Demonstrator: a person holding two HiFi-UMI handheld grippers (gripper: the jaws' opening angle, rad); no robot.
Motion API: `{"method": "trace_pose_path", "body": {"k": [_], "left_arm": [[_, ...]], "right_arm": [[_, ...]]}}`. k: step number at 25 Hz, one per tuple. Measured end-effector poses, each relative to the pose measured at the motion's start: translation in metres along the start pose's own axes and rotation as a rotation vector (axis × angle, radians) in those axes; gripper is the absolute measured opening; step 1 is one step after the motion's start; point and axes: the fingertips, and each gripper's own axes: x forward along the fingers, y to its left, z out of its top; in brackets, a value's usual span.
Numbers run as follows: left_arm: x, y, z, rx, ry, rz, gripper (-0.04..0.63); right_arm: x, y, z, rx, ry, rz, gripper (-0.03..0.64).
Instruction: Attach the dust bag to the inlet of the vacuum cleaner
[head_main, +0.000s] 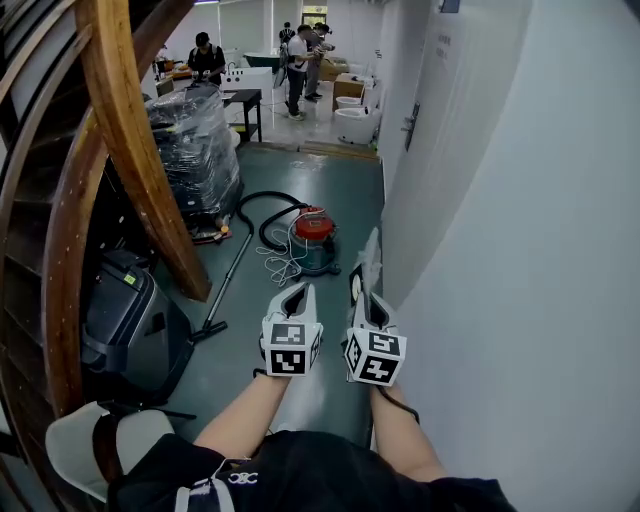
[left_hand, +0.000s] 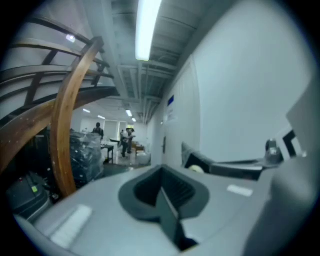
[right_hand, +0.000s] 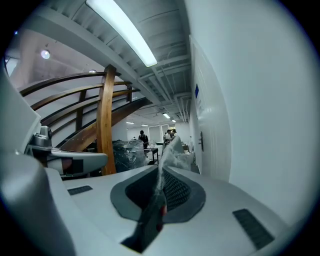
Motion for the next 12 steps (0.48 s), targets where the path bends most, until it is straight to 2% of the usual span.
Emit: {"method": "trace_pose_path", "body": {"k": [12], "left_arm": [[0.012, 0.046, -0.002, -0.031, -0.001, -0.004, -0.003]], "right_arm": [[0.028, 0.036, 0.002, -0.035, 0.022, 0.015, 0.017]]}}
